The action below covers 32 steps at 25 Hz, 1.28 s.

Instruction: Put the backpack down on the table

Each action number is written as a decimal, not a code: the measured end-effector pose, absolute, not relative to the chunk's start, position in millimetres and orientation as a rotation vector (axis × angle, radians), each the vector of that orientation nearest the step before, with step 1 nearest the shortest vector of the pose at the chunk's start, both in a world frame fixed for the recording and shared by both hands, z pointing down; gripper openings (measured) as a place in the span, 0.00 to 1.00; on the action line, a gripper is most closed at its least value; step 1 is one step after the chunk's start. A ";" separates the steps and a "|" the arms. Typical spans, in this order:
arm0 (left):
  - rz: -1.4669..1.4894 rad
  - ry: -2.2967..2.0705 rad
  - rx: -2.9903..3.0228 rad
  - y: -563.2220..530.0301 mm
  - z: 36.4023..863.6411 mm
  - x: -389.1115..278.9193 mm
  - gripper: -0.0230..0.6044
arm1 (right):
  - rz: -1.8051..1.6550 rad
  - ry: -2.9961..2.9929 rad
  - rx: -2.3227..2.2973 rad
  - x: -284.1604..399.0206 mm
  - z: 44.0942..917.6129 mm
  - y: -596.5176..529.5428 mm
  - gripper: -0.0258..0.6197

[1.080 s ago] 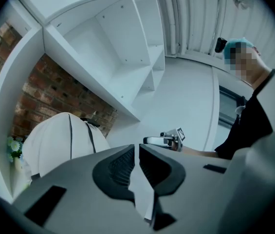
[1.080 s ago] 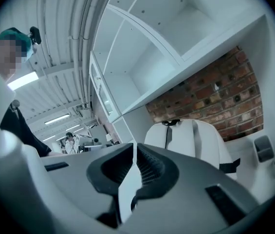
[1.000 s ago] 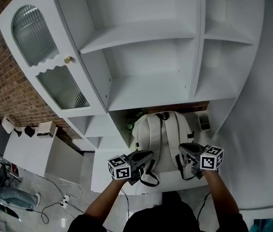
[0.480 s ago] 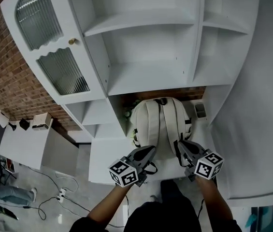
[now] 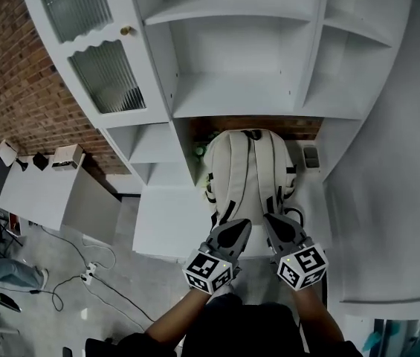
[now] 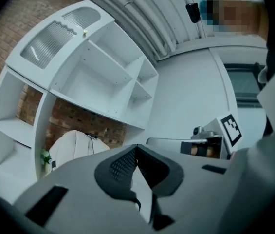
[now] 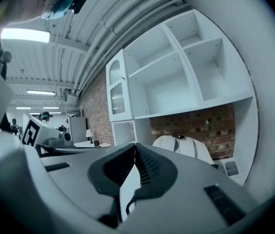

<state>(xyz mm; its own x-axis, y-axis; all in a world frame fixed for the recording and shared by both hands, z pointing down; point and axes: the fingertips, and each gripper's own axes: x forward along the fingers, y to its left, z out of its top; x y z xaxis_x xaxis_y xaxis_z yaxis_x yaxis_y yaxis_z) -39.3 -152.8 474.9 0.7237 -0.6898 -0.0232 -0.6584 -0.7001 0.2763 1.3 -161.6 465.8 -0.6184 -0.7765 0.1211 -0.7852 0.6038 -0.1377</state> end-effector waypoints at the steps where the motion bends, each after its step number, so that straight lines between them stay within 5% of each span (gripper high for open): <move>1: -0.167 -1.125 2.673 -147.8 474.0 -38.0 0.07 | 0.224 -2.759 1.347 -0.5 463.7 -154.1 0.07; 32: -0.044 -1.561 2.617 62.9 478.4 80.0 0.07 | 0.096 -2.646 1.478 115.6 488.4 57.1 0.07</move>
